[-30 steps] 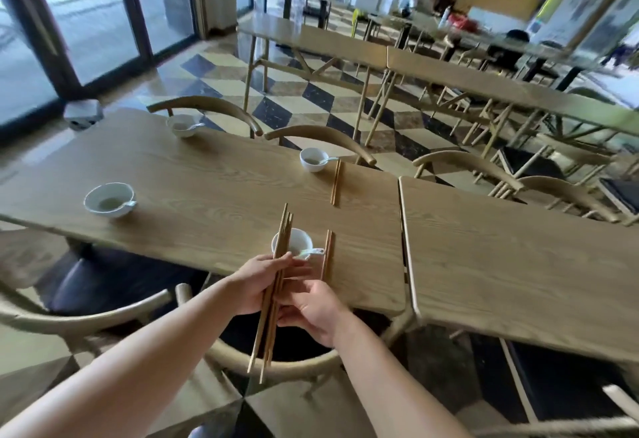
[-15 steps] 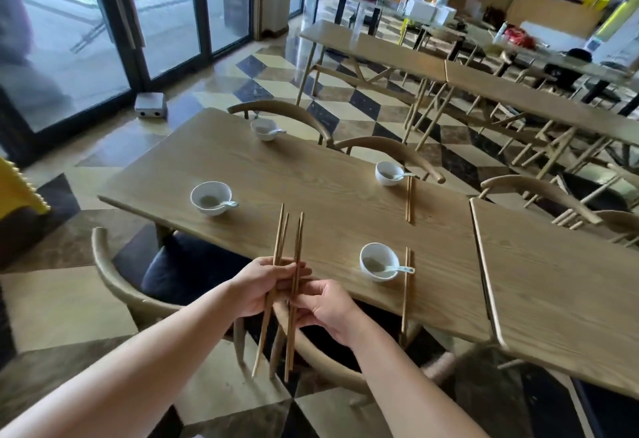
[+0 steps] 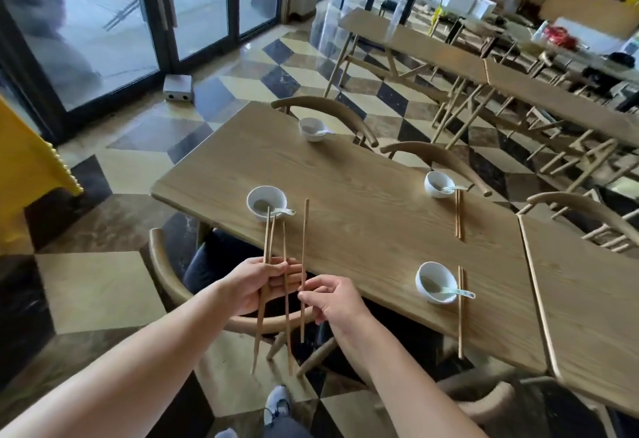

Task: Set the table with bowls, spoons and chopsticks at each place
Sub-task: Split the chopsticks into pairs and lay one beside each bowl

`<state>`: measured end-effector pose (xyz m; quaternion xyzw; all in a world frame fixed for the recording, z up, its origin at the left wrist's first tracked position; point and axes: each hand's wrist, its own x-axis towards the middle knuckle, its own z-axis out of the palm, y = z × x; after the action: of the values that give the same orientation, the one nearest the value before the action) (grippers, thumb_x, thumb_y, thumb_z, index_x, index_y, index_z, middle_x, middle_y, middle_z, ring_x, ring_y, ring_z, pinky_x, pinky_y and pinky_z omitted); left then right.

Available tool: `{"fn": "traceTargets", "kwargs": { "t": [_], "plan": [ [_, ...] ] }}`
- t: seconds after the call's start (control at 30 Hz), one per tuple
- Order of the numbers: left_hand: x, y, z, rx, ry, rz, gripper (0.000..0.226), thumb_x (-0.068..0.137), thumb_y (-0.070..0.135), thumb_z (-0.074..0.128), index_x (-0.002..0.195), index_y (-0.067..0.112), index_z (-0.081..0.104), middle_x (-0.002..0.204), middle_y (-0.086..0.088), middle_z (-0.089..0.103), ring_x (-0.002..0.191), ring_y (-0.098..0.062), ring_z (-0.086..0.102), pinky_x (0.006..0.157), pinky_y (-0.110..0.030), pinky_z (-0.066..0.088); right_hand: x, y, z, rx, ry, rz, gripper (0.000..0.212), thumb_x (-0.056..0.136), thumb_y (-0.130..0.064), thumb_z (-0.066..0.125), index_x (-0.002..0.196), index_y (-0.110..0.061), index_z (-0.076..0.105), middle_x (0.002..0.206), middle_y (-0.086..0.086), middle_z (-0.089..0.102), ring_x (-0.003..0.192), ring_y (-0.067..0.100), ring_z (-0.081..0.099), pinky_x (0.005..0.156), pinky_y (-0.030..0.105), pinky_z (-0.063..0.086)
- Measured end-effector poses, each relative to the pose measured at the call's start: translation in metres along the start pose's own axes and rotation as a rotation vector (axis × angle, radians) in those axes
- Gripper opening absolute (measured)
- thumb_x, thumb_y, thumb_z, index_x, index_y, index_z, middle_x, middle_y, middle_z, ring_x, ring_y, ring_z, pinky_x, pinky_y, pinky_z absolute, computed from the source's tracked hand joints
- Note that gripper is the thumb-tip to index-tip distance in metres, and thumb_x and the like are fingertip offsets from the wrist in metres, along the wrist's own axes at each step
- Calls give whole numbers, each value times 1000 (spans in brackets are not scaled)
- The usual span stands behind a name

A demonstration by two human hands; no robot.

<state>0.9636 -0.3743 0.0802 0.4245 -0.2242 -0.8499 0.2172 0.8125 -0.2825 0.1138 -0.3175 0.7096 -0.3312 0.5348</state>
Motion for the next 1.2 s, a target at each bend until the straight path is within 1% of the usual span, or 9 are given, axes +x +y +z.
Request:
{"fn": "traceTargets", "kwargs": {
  "t": [0.13,0.23,0.4,0.47,0.57,0.67,0.77,0.93,1.2],
  "plan": [
    [16,14,-4,-21,-9,-29,26,101,-1,45,121,-10,59,114,-27,71,104,-35,71,84,-43,61,16,-15,-6,1,101,-63,11,85,-3,66,89,-11,72,67,7,72,42,18,58,34,20,41],
    [31,26,-1,11,-23,-56,26,101,-1,45,122,-10,58,115,-27,71,106,-37,71,85,-45,61,32,-25,-8,13,146,-158,21,88,0,66,84,-18,74,77,9,75,51,19,68,39,23,49],
    [64,50,14,92,-17,-94,20,99,-3,48,110,-8,64,103,-26,74,95,-35,74,72,-43,62,66,-38,-15,37,235,-197,25,88,-11,59,87,-24,81,70,0,76,64,17,74,54,29,60],
    [78,60,22,164,-31,-101,21,100,-1,48,110,-9,64,103,-27,72,97,-37,73,79,-47,61,80,-41,-20,38,219,-200,21,88,-15,66,84,-30,80,72,-3,77,66,15,75,58,31,62],
    [99,71,34,227,-48,-106,23,100,1,48,116,-12,58,107,-32,66,102,-45,67,90,-59,55,103,-44,-28,54,149,-164,28,85,-2,71,77,-28,75,80,2,77,67,12,73,59,33,63],
    [114,76,44,236,-31,-117,18,100,1,49,106,-8,63,94,-28,72,82,-39,74,66,-52,61,123,-47,-39,68,121,-93,27,82,4,71,94,-18,63,87,10,73,67,13,72,54,32,61],
    [129,79,48,245,-11,-126,16,99,2,51,103,-6,65,90,-27,74,77,-37,75,59,-46,61,144,-47,-49,43,124,-41,26,79,2,75,100,-10,65,93,15,75,87,32,74,78,49,61],
    [146,78,52,300,-9,-171,16,99,7,54,100,-2,67,90,-26,74,86,-41,74,72,-52,62,168,-42,-53,232,199,104,13,80,2,77,90,2,70,93,25,75,91,41,73,81,55,60],
    [168,80,45,321,-23,-201,23,98,9,57,111,-9,66,112,-34,68,106,-49,67,90,-62,54,187,-38,-58,269,164,217,8,78,-2,79,82,-3,73,90,22,76,84,35,75,80,52,61]
  ]
}}
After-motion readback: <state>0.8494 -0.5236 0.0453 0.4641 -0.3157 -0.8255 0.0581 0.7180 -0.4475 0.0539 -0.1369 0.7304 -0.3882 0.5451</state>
